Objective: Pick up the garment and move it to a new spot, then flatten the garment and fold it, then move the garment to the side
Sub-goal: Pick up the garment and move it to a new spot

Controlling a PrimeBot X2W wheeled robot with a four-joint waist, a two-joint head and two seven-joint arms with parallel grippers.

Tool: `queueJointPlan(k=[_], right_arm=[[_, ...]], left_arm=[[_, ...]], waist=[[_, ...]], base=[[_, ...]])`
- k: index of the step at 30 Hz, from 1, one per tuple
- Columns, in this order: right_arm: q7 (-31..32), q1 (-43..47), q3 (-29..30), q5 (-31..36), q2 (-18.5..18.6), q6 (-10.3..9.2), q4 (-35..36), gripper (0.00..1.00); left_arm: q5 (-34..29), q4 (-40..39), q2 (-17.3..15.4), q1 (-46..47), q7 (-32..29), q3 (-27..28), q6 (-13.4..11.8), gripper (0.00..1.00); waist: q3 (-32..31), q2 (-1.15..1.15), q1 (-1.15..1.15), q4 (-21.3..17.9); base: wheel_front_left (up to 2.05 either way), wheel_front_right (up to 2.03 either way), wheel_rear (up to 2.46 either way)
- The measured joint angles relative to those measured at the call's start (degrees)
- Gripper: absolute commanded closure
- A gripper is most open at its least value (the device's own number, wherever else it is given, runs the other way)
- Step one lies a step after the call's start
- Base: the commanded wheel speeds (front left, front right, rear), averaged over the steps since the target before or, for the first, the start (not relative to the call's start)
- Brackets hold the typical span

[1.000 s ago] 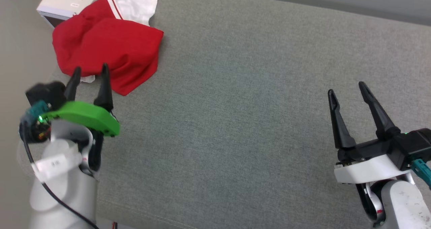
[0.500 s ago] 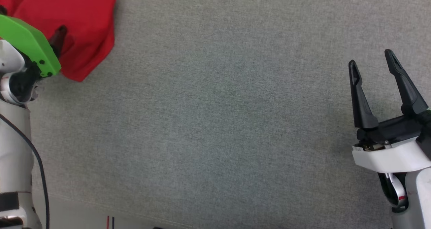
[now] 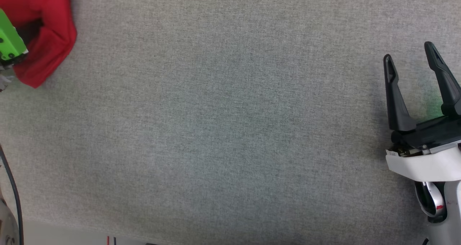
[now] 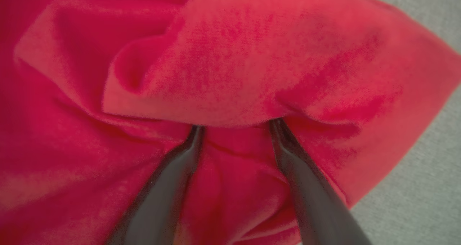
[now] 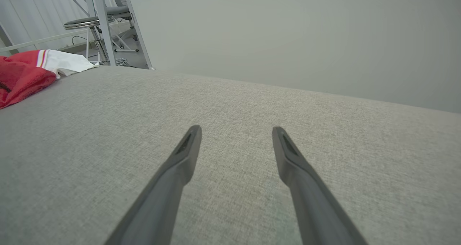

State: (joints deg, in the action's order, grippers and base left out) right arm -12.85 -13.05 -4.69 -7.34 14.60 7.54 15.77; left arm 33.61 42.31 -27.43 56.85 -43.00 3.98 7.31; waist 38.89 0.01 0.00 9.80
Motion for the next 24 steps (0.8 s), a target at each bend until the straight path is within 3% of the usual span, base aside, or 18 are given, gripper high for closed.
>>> queueJointPlan(k=[6, 14, 21, 24], right_arm=[[0.0, 0.0, 0.3, 0.0, -0.1, 0.00, -0.8, 0.00], [-0.8, 0.0, 0.1, 0.0, -1.8, 0.00, -4.8, 0.00], [-1.5, 0.3, 0.6, -0.4, -5.4, 0.00, -8.3, 0.00], [-1.6, 1.1, 1.1, -0.4, -7.0, 0.00, -9.5, 0.00]], left_arm=[[0.9, 1.1, -0.6, 0.0, 3.4, -1.2, 0.0, 1.00], [1.1, 0.8, -0.6, -1.7, 17.5, -3.0, 0.0, 1.00], [0.8, -2.8, -3.8, -2.9, 28.2, -6.4, 0.0, 1.00], [-2.2, -5.1, -5.8, -3.4, 32.5, -9.5, 0.0, 1.00]], waist=[[-0.7, 0.00, 0.00, -0.2], [-5.6, 0.00, 0.00, 0.0], [-12.1, 0.00, 0.00, -0.2], [-15.1, 0.00, 0.00, -0.4]], base=[[0.00, 0.00, 0.00], [0.00, 0.00, 0.00], [0.00, 0.00, 0.00], [0.00, 0.00, 0.00]])
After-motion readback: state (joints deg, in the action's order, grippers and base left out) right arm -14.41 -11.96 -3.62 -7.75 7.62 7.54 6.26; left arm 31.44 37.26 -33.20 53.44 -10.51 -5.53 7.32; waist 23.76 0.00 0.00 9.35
